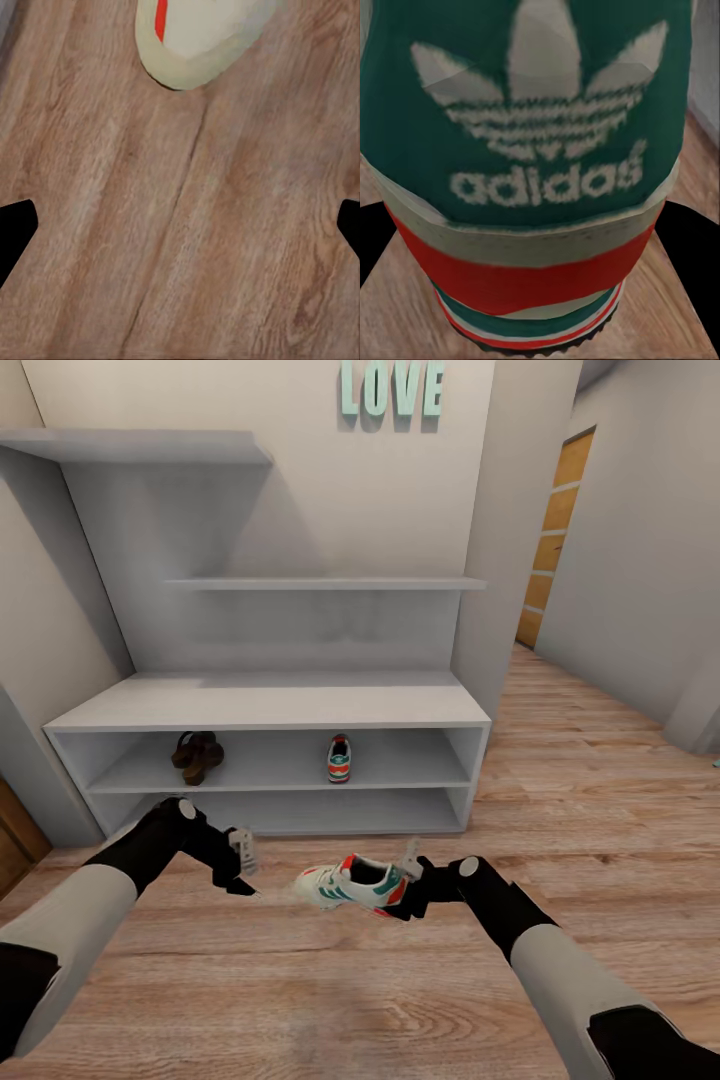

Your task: Pick up the two gym shoes and the two sandals from the corridor floor and place them onto the hallstand (shoe rack) in the corridor, making sure they are on the rack and not on the floor. Arrange them so the two gym shoes are next to each other and the two sandals are next to each other.

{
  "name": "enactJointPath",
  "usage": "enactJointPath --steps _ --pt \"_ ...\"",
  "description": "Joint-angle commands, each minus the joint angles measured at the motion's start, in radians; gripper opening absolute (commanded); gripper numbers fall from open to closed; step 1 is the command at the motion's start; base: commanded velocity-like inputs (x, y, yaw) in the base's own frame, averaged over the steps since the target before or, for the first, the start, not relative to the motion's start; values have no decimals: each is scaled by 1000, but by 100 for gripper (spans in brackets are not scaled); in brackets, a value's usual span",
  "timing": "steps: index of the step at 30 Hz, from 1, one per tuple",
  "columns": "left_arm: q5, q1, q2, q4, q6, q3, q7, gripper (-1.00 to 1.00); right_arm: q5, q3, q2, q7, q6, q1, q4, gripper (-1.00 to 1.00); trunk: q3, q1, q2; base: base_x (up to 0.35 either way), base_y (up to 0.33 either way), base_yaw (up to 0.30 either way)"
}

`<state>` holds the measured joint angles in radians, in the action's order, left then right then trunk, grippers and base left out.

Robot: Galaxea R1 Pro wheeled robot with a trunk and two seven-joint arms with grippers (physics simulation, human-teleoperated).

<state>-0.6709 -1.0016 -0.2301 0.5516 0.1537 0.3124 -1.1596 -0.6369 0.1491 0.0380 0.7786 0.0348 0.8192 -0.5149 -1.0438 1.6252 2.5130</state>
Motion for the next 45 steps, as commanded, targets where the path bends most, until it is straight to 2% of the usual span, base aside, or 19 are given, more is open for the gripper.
enactJointPath --steps 1,4,5,6,7,8,12,15,19,25,26,30,34,35,38,39,45 --pt "2 0 -2 -24 0 0 43 100 3 0 -4 -33 1 0 10 -100 0 0 0 0 0 0" --pt "21 0 -3 -103 0 1 189 100 4 -1 -22 -142 3 0 55 -100 0 0 0 0 0 0" --pt "21 0 -3 -103 0 1 189 100 4 -1 -22 -142 3 0 55 -100 0 0 0 0 0 0" --pt "59 0 1 -159 -1 1 299 100 6 -1 -36 -223 4 0 95 -100 0 0 0 0 0 0" --pt "59 0 1 -159 -1 1 299 100 6 -1 -36 -223 4 0 95 -100 0 0 0 0 0 0" --pt "121 0 6 -215 -3 1 412 100 7 -4 -48 -307 4 0 139 -100 0 0 0 0 0 0" --pt "275 0 21 -325 -25 1 610 100 17 -30 -63 -454 4 0 224 -100 0 0 0 0 0 0" --pt "380 0 31 -399 -85 1 717 100 37 -83 -71 -533 2 0 273 -100 0 0 0 0 0 0" --pt "510 0 44 -472 -191 0 818 100 75 -186 -80 -598 -3 -4 307 -100 0 0 0 0 0 0" --pt "686 7 53 -511 -283 -1 882 100 119 -331 -84 -655 -50 -15 325 -100 0 0 0 0 0 0" --pt "735 21 54 -516 -328 -1 890 100 126 -361 -85 -669 -73 -19 328 -100 0 0 0 0 0 0" --pt "833 66 56 -521 -463 -1 906 100 134 -393 -85 -688 -106 -25 332 -100 0 0 0 0 0 0" --pt "953 106 61 -523 -568 -1 928 100 138 -407 -85 -698 -120 -31 333 -100 0 0 0 0 0 0" --pt "1034 139 66 -524 -607 -1 936 100 140 -411 -85 -701 -125 -34 334 -100 0 0 0 0 0 0" --pt "1096 180 72 -524 -642 -1 940 100 144 -414 -85 -703 -128 -35 334 -100 0 0 0 0 0 0" --pt "1136 208 80 -524 -683 -1 943 100 159 -416 -86 -704 -130 -36 334 -100 0 0 0 0 0 0" --pt "1167 230 88 -524 -718 -1 944 100 220 -417 -86 -705 -131 -37 334 -100 0 0 0 0 0 0"
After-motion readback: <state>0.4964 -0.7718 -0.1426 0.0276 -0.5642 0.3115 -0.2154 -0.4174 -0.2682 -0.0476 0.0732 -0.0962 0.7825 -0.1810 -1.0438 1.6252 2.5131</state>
